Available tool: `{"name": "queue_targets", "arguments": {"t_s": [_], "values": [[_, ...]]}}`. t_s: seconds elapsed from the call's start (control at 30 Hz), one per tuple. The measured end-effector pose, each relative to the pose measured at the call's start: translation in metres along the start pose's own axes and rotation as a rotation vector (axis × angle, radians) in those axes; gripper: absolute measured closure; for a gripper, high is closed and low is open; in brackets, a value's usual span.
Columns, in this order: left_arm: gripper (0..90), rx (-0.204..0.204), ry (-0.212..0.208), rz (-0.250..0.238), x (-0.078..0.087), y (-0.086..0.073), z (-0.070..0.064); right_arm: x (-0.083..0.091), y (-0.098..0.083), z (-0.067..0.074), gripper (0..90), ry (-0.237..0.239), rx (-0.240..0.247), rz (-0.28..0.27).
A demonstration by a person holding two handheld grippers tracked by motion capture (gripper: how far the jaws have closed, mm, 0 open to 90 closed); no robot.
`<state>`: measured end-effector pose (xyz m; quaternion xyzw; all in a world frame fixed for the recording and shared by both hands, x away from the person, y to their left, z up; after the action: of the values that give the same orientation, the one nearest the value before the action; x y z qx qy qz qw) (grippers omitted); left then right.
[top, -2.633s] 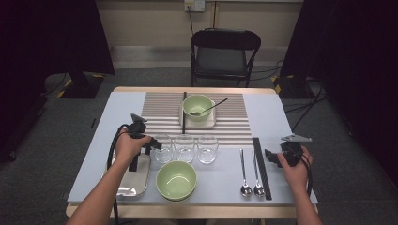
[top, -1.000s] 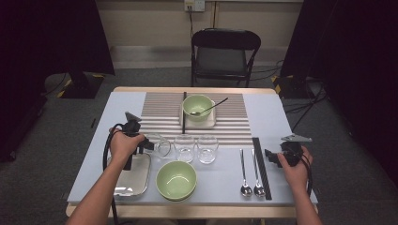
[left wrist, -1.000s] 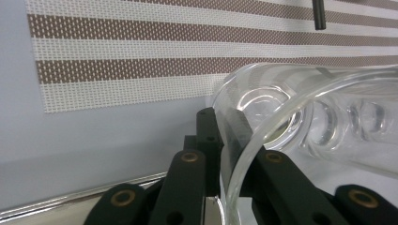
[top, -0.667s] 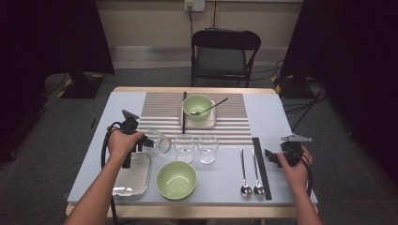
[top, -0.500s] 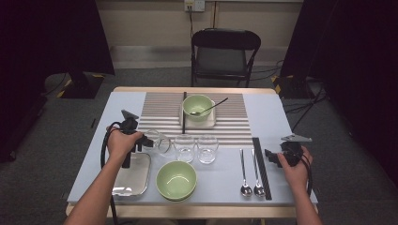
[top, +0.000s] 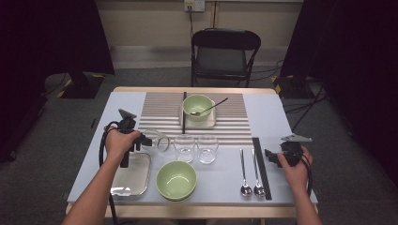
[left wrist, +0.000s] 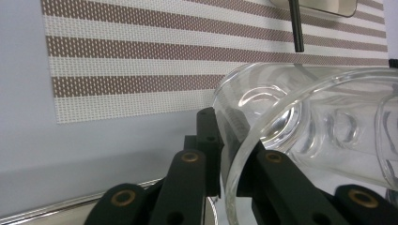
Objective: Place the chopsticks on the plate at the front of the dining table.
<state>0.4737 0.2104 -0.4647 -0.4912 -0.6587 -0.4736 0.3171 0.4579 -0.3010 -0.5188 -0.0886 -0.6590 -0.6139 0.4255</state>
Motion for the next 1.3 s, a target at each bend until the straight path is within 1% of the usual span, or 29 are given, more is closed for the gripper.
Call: {"name": "queue_targets", "arguments": {"t_s": [0.03,0.13,0.17,0.2,0.23,0.33,0.37,0.4,0.43,0.5,0.57,0.6,0.63,0.67,0.7,0.73,0.77,0.8,0.83,0.87,0.93,0.97,1.0,1.03,1.07,1.1,1.2,1.23,1.3], "values": [[85.7,-0.018,0.009,-0.003,0.002,0.001,0.001,0.000,0.000,0.000,20.2,0.000,0.000,0.000],[85.7,-0.027,0.009,-0.003,0.004,0.002,0.000,0.000,0.000,0.000,20.2,0.001,0.000,0.000],[85.7,-0.032,0.017,-0.008,0.006,0.004,0.000,0.000,0.000,0.000,20.2,0.002,-0.001,0.001],[85.7,-0.032,0.017,-0.008,0.006,0.004,0.000,0.000,0.000,0.000,20.2,0.002,0.000,0.001],[85.7,-0.028,0.008,-0.011,0.007,0.005,0.000,0.000,0.000,0.000,20.2,0.002,-0.001,0.001],[85.8,-0.027,0.013,-0.009,0.009,0.005,0.000,0.000,0.000,0.000,20.2,0.002,-0.001,0.001],[85.8,-0.018,0.012,-0.014,0.009,0.006,-0.001,0.000,0.000,0.000,20.2,0.002,-0.001,0.001],[85.7,-0.017,0.008,-0.014,0.009,0.006,-0.001,0.000,0.000,0.000,20.2,0.002,-0.001,0.001],[85.7,-0.001,0.002,-0.014,0.009,0.006,-0.001,0.000,0.000,0.000,20.2,0.002,-0.001,0.001],[85.8,-0.004,-0.007,-0.006,0.009,0.006,-0.001,0.000,0.000,0.000,20.2,0.000,0.000,0.000],[85.8,-0.020,0.008,-0.010,0.011,0.007,0.001,0.000,0.000,0.000,20.2,0.001,-0.001,0.001],[85.8,-0.013,-0.005,-0.011,0.011,0.007,0.000,0.000,0.000,0.000,20.2,0.002,-0.001,0.001],[85.8,0.002,-0.006,-0.011,0.011,0.007,0.000,0.000,0.000,0.000,20.2,0.002,-0.001,0.001],[85.8,-0.011,-0.008,-0.013,0.012,0.008,0.001,0.000,0.000,0.000,20.2,0.001,0.000,0.001],[85.8,0.003,-0.014,-0.014,0.012,0.008,0.000,0.000,0.000,0.000,20.2,0.000,0.000,0.000],[85.8,0.005,-0.014,-0.014,0.012,0.008,0.000,0.000,0.000,0.000,20.2,0.000,0.000,0.000],[85.8,-0.009,-0.012,-0.010,0.013,0.008,0.002,0.000,0.000,0.000,20.2,0.000,0.000,0.000],[85.8,-0.013,-0.014,-0.005,0.013,0.008,0.002,0.000,0.000,0.000,20.2,0.000,0.000,0.000],[85.8,-0.006,-0.011,-0.011,0.013,0.009,0.001,0.000,0.000,0.000,20.2,-0.001,-0.001,0.000],[85.8,-0.008,-0.002,-0.018,0.014,0.010,0.001,0.000,0.000,0.000,20.2,-0.001,0.001,0.001],[85.8,-0.011,-0.007,-0.019,0.015,0.011,0.001,0.000,0.000,0.000,20.2,0.000,0.000,0.000],[85.8,-0.003,-0.014,-0.016,0.016,0.011,0.000,0.000,0.000,0.000,20.2,0.000,0.000,0.000],[85.8,-0.006,-0.014,-0.015,0.016,0.011,0.000,0.000,0.000,0.000,20.2,0.000,0.000,0.000],[85.8,-0.019,-0.006,-0.014,0.017,0.011,0.001,0.000,0.000,0.000,20.2,-0.001,-0.001,0.000],[85.8,-0.014,-0.004,-0.010,0.017,0.011,0.001,0.000,0.000,0.000,20.2,-0.001,-0.001,0.000],[85.8,-0.020,-0.001,-0.009,0.018,0.011,0.001,0.000,0.000,0.000,20.2,0.000,0.000,0.000],[85.8,0.004,-0.015,-0.010,0.018,0.012,0.000,0.000,0.000,0.000,20.2,0.000,0.000,0.000],[85.9,-0.005,-0.009,-0.012,0.018,0.013,0.001,0.000,0.000,0.000,20.2,0.000,0.000,0.000],[85.8,0.000,-0.007,-0.014,0.019,0.013,0.002,0.000,0.000,0.000,20.2,0.001,0.000,0.001]]}}
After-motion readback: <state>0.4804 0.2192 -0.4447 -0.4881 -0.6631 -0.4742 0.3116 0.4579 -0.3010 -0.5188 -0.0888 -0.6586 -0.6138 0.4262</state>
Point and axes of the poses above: each handheld gripper's, and its own axes: x roughly backward along the jaws, y roughly out of its top, z roughly to its left, the point moved 6 cm from there along -x, roughly forward along the jaws, and after that the axes turned 11 degrees about y, right-handed, at the moved point
